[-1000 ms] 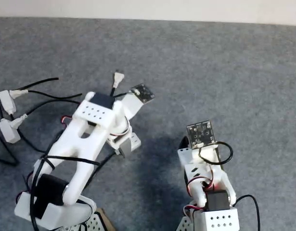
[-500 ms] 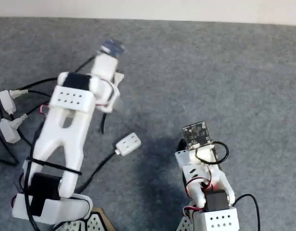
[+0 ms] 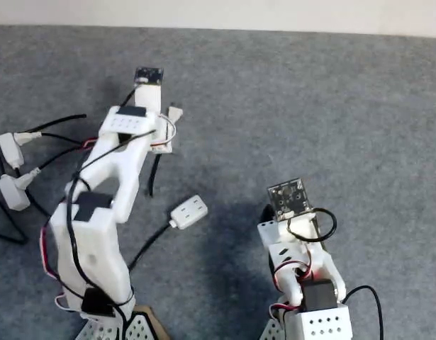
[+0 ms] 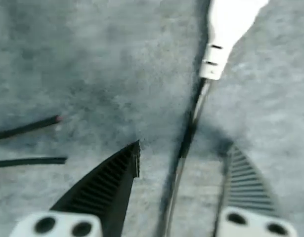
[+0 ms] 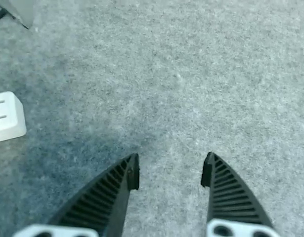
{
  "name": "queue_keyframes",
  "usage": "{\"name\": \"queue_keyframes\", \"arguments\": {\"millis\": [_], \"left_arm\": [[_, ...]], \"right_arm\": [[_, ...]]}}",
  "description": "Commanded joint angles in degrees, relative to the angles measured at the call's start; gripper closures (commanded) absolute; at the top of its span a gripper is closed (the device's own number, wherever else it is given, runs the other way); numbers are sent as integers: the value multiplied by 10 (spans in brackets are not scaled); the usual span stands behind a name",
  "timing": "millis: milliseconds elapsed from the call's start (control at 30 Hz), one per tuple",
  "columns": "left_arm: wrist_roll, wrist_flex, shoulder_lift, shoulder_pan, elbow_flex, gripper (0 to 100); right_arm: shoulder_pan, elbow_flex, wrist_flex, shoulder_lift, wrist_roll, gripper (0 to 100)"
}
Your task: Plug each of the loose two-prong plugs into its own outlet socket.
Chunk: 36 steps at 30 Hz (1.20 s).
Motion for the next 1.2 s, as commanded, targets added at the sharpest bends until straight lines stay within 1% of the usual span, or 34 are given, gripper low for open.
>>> {"name": "queue_keyframes", "arguments": {"millis": [0,100,167,233,333,533,667,767,867,1000,1100,1167], "left_arm": [[4,50,54,11,-68,889],[2,111,97,15,-117,970],[-22,152,122,21,-149,996],[-39,204,142,22,-191,992],[-41,275,167,23,-261,993],[-40,379,178,25,-403,994],[-38,475,177,52,-504,994],[-38,474,137,73,-496,995],[-38,474,59,117,-422,995],[-41,470,-77,203,-277,995],[-39,465,-172,276,-190,995],[-39,446,-221,315,-135,995]], "right_arm": [[-1,59,1,-11,8,792],[-1,59,1,-11,8,792],[-1,59,1,-11,8,792],[-1,59,1,-11,8,792],[-1,59,1,-11,8,792],[0,59,3,-11,8,792],[10,29,38,-12,7,792],[55,-12,72,-12,7,792],[104,-36,83,-12,10,792],[175,-45,109,-13,68,792],[223,-58,129,-13,76,792],[252,-71,147,-13,76,792]]}}
